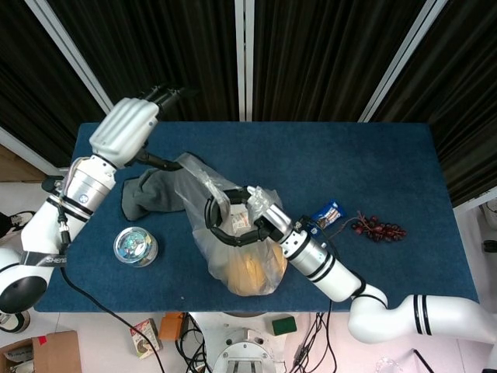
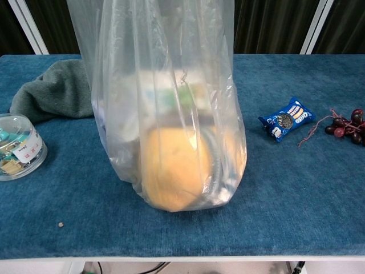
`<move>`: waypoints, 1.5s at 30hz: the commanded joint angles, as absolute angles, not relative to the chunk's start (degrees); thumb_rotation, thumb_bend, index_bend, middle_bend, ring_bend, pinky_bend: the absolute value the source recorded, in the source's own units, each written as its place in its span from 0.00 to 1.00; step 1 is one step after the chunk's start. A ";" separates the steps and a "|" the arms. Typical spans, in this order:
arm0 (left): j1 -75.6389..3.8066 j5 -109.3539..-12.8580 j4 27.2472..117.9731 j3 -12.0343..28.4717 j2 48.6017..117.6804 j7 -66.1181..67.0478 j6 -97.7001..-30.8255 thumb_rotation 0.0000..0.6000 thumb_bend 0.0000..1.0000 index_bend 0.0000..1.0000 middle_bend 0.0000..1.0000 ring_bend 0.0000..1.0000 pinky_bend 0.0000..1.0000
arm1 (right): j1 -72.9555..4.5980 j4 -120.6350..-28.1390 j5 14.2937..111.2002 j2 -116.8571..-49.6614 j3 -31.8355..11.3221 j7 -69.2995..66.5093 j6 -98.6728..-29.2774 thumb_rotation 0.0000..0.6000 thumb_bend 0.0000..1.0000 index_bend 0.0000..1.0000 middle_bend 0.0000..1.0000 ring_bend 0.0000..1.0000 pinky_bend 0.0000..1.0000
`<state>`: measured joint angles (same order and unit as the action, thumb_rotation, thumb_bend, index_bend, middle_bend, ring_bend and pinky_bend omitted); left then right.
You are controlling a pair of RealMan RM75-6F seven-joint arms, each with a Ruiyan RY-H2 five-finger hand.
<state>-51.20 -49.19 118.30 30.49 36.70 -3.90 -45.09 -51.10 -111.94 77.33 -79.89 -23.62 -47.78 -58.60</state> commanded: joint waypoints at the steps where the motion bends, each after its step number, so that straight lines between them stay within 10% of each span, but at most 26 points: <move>1: -50.29 -51.37 118.13 31.52 35.00 -8.21 -42.65 1.00 0.00 0.11 0.17 0.09 0.21 | -50.98 -112.06 77.26 -79.81 -23.78 -47.60 -58.64 1.00 0.40 0.67 0.56 0.47 0.56; 13: -46.26 -58.56 117.81 32.55 28.43 -20.08 -34.15 1.00 0.00 0.10 0.13 0.07 0.20 | -50.47 -112.37 77.17 -79.07 -24.68 -47.58 -58.81 1.00 0.40 0.67 0.56 0.47 0.56; 29: -30.80 -69.80 112.53 28.89 24.59 -41.56 -44.64 1.00 0.09 0.11 0.12 0.07 0.22 | -51.46 -112.47 74.09 -78.28 -28.81 -45.29 -59.45 1.00 0.40 0.67 0.56 0.47 0.56; 45: -25.36 -78.40 103.41 22.35 32.01 -50.02 -54.79 1.00 0.16 0.12 0.12 0.07 0.22 | -58.39 -112.23 62.52 -77.06 -41.58 -37.19 -60.25 1.00 0.40 0.67 0.55 0.47 0.56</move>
<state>-25.46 -78.21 103.64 22.58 31.78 -49.76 -54.62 -57.75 -112.43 63.20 -77.35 -40.73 -37.86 -59.92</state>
